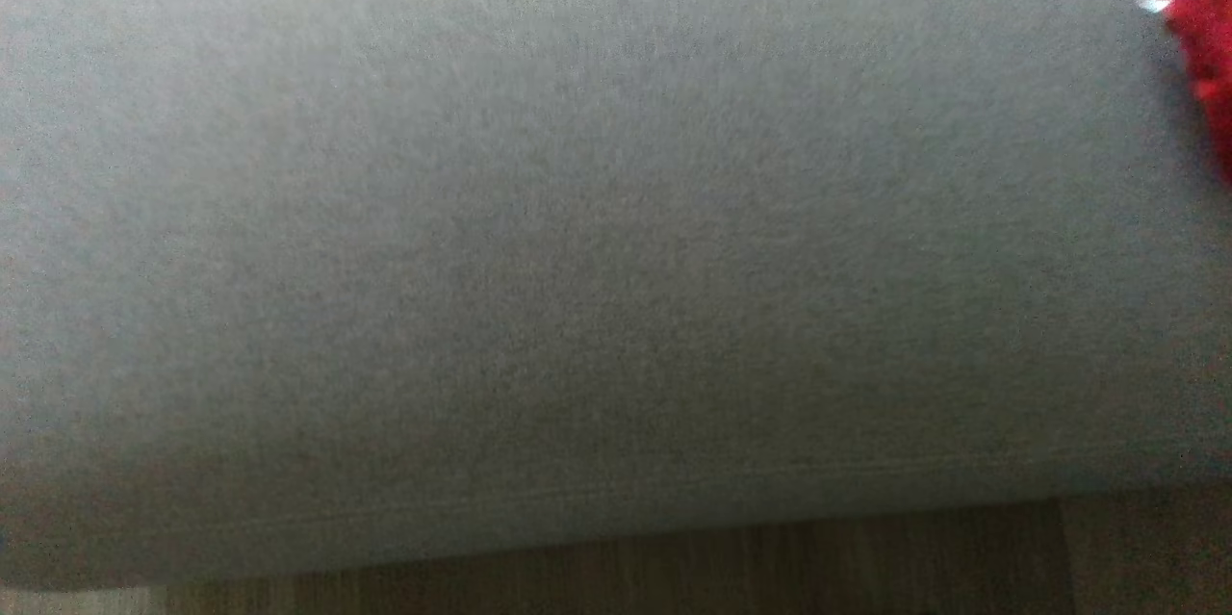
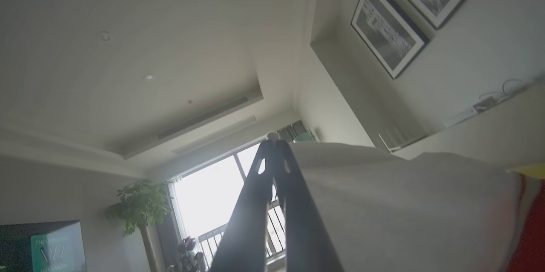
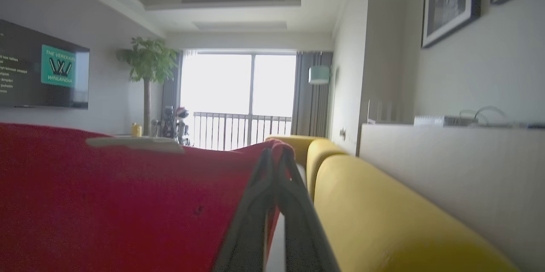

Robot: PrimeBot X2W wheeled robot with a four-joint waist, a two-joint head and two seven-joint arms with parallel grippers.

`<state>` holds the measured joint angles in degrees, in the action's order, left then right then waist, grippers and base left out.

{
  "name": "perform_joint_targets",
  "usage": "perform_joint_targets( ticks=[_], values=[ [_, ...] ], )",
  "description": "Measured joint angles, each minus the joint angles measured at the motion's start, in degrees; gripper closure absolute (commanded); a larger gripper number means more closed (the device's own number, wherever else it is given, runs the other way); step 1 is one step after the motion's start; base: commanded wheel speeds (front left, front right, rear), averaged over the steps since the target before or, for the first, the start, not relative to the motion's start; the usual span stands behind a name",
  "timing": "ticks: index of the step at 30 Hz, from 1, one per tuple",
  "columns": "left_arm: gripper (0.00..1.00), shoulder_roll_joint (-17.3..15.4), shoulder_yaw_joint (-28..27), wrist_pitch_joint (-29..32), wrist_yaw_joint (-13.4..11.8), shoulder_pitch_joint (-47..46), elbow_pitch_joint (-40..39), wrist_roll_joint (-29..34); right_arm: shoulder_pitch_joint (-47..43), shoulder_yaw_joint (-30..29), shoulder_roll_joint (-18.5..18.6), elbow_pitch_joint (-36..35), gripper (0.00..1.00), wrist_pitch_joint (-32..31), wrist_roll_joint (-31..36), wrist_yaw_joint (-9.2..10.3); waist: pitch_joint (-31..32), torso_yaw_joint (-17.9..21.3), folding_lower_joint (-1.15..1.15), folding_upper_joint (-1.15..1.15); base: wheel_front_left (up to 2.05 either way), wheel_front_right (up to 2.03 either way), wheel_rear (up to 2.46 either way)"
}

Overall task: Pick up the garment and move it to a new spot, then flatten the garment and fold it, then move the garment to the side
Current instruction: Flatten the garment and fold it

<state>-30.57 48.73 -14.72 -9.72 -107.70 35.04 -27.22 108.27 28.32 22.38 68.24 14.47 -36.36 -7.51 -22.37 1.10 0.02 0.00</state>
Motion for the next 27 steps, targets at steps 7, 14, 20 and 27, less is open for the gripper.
perform_joint_targets(
  ticks=[7,14,20,27],
  values=[
    [1.0,0.11,-10.0,-0.51,-1.11,11.42,-18.55,7.89,-7.14,-18.82,-0.45,-11.88,1.0,0.64,18.66,0.0,-11.3,-2.09,0.01,0.0,0.0,0.0,0.0],
    [1.0,2.02,-14.91,-0.42,3.7,33.16,-21.03,9.24,-24.07,-24.42,-6.19,-9.1,1.0,0.38,26.41,0.0,-15.52,-5.05,0.0,0.0,0.0,0.0,0.0],
    [1.0,2.53,-19.8,-0.43,8.95,46.51,-24.46,8.08,-28.39,-24.2,-6.86,-4.34,1.0,-0.49,25.32,0.0,-12.14,-4.4,-0.03,0.0,0.0,0.0,0.0],
    [1.0,0.78,-20.13,-0.41,12.81,69.28,-24.91,3.08,-40.9,-19.44,-8.77,-3.91,1.0,-4.52,19.02,0.0,-4.68,-2.28,-0.03,0.0,0.0,0.0,0.0]
  ],
)
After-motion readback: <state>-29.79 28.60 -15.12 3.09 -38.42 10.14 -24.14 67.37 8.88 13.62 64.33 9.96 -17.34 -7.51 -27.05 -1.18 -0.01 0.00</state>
